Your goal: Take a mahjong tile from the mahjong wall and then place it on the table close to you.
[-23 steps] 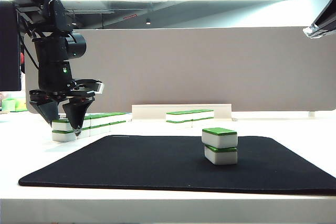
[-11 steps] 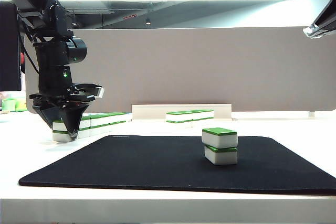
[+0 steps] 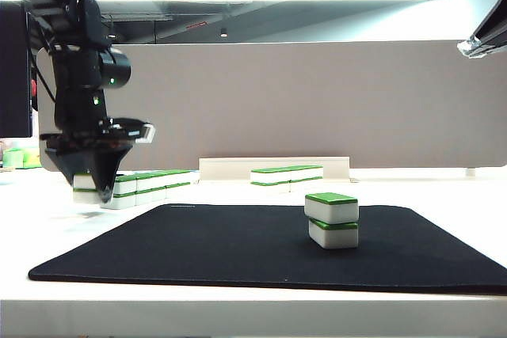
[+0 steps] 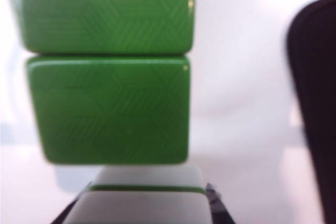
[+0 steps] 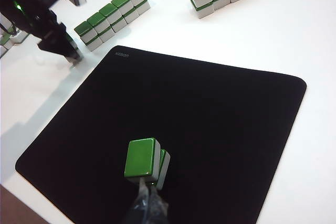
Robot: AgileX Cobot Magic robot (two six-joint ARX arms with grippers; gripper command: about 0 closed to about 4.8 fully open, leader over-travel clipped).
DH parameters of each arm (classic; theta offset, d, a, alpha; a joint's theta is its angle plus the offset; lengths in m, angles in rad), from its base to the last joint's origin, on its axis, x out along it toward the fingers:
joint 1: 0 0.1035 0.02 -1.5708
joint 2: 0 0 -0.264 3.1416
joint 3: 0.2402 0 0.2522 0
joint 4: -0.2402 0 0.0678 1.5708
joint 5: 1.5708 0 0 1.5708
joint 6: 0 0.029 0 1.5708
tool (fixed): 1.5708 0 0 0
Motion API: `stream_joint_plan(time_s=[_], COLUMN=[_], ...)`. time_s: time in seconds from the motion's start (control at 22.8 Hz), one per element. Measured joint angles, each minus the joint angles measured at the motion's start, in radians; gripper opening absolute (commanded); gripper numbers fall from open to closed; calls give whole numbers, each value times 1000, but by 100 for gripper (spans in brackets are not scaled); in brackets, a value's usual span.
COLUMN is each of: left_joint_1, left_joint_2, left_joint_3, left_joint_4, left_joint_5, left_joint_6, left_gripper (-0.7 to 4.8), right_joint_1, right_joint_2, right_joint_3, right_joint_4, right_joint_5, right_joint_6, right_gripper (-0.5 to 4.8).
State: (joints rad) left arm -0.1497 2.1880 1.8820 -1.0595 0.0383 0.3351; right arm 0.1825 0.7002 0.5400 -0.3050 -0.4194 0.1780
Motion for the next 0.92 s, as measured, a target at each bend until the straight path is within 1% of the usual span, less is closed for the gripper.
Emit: stream_joint_plan(time_s=[0.13, 0.22, 0.31, 0.39, 0.44, 0.61, 0.92], left_joint_1=[-5, -18, -52, -81, -120, -200, -312], left_joint_2=[-17, -42, -53, -52, -52, -52, -52], left_joint_3=[36, 39, 39, 39, 38, 37, 35], left_joint_4=[-45, -72, -84, -93, -111, -129, -128], left_joint_5=[5, 30, 79, 86, 87, 91, 91], left_joint_6=[-16, -17, -16, -5, 28, 98, 200], left_gripper=[142, 142, 142, 142, 142, 142, 142], right_joint_1=[0, 0, 0, 0, 0, 0, 0], right_joint_2=[0, -1, 0, 0, 0, 0, 0], right_joint_3=[0, 0, 0, 0, 0, 0, 0], right_joint_4=[0, 0, 0, 0, 1, 1, 1], right_joint_5=[0, 0, 0, 0, 0, 0, 0], right_joint_6=[0, 0, 0, 0, 0, 0, 0], right_gripper=[-1, -1, -1, -1, -1, -1, -1])
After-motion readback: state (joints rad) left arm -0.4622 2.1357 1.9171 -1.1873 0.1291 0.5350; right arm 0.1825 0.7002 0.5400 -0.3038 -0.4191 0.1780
